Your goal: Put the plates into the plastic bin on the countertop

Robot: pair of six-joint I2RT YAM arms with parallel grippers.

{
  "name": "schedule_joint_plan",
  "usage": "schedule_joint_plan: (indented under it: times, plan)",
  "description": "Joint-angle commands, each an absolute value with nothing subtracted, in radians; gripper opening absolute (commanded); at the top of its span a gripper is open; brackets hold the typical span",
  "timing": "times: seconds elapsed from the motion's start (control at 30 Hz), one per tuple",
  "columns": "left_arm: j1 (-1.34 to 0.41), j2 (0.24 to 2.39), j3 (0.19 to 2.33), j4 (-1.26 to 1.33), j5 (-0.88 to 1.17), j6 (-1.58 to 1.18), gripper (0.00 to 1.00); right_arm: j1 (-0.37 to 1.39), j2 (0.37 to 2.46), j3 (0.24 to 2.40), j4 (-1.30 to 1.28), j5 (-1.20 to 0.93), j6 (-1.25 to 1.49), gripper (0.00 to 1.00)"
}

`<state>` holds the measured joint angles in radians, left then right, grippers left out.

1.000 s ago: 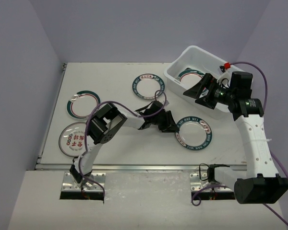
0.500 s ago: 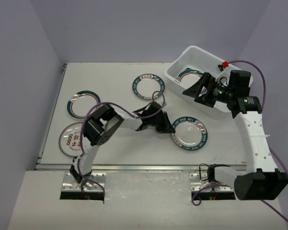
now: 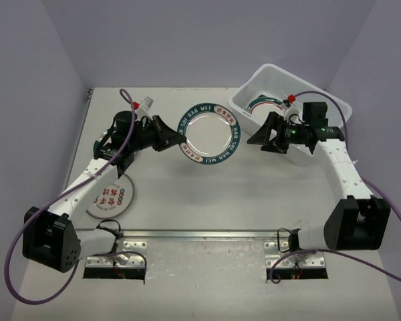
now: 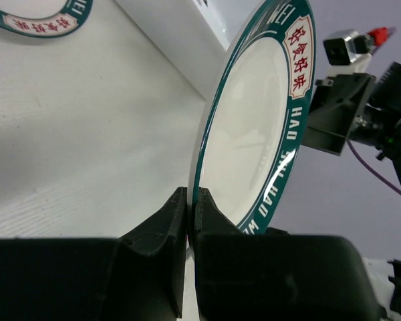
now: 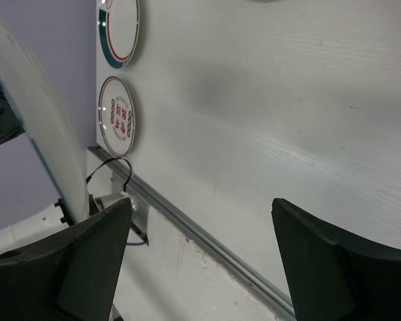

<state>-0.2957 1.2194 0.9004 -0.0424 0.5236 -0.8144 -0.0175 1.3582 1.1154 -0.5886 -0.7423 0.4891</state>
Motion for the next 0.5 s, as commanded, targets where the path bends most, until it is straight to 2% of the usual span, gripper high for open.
schedule_joint_plan:
  times: [0.0,0.17,0.33,0.47]
  plan:
    - [-0.26,1.229,0.902,-0.049,0.732,-0.833,0.0,0.067,1.358,1.107,-0.45,-0.88,0.503,0.85]
    - [-0.258,1.269,0.961,-0.096,0.727,-0.825,0.0,0.11,1.351,1.058,-0.269,-0.92,0.667,0.83]
    - [-0.258,1.285,0.979,-0.105,0.738,-0.828,0.0,0.109,1.301,1.006,-0.153,-0.816,0.786,0.82]
    - [-0.258,1.284,0.973,-0.123,0.729,-0.824,0.0,0.103,1.227,0.982,-0.173,-0.546,0.918,0.82]
